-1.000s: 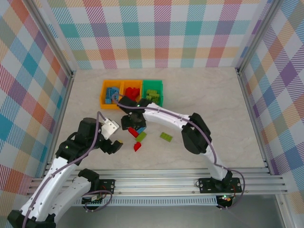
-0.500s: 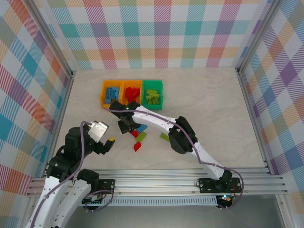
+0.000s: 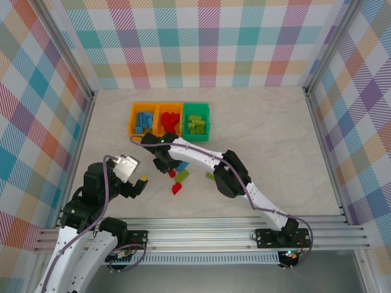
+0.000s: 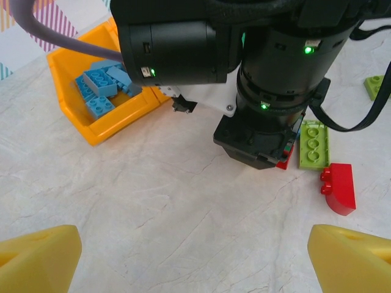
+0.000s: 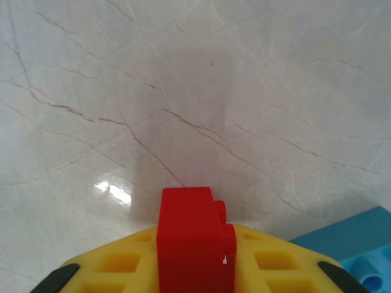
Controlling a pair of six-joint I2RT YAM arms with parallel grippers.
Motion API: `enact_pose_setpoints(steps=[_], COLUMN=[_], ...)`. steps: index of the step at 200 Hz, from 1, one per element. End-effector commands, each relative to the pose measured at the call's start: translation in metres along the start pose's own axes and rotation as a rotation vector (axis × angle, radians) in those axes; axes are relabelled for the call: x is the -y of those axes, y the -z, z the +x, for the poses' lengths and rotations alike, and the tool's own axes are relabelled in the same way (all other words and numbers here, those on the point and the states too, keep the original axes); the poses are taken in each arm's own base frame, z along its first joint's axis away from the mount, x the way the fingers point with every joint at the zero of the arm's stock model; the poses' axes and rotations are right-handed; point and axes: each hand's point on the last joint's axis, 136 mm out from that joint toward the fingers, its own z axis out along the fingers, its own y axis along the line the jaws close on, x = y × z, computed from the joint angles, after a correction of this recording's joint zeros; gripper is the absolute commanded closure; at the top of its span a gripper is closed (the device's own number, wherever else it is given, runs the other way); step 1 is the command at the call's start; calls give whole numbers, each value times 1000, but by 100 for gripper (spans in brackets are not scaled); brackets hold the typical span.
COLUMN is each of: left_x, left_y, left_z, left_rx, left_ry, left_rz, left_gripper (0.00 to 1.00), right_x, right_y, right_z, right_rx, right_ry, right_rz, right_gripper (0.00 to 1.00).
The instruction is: Sort the legos into containers by color
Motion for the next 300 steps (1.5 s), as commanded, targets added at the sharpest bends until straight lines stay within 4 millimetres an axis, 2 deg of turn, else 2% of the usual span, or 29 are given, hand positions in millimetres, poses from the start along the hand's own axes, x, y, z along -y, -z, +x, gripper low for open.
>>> enact_pose_setpoints(steps=[1,30,55,82,100,120,133,145,160,182,203,219,236,265,292,300], left_x=[-1,-2,0,0,2,3,2,2,3,3,-7,-16,-16,24,69,78], left_y=[0,0,-1,-1,-1,-1,-1,-1,-3,-7,-17,-23,-28,-56,-76,-85], left_z=[-6,-7,-6,-6,-7,-6,-6,-6,-6,-6,-10,-17,-27,-42,-38,-35], left_rx=[40,50,49,54,58,60,63,63,62,52,65,71,36,-100,-226,-262], left_ry=[-9,-5,-1,2,8,13,11,12,13,23,116,257,451,640,508,512], left_rz=[-5,-5,5,8,21,20,15,18,24,30,-12,-44,-10,225,263,251], left_gripper=[4,4,4,3,3,3,3,3,3,1,0,0,0,5,2,2], right_x=[-1,9,42,75,94,103,108,109,108,107,109,112,123,153,169,176], right_y=[24,73,93,97,100,84,79,76,74,82,111,137,157,188,216,222], right_z=[-19,-66,-101,-135,-154,-166,-168,-169,-170,-168,-159,-141,-111,-72,-42,-32], right_rx=[51,232,346,443,515,515,524,524,530,525,520,481,395,274,230,234], right_ry=[12,12,-36,-64,-92,-89,-68,-33,1,13,31,87,177,219,252,269], right_rz=[-47,-92,-32,33,17,-29,-24,-13,-13,-15,-9,6,54,169,203,228], right_gripper=[76,76,77,77,76,72,63,45,41,41,40,38,33,21,12,7])
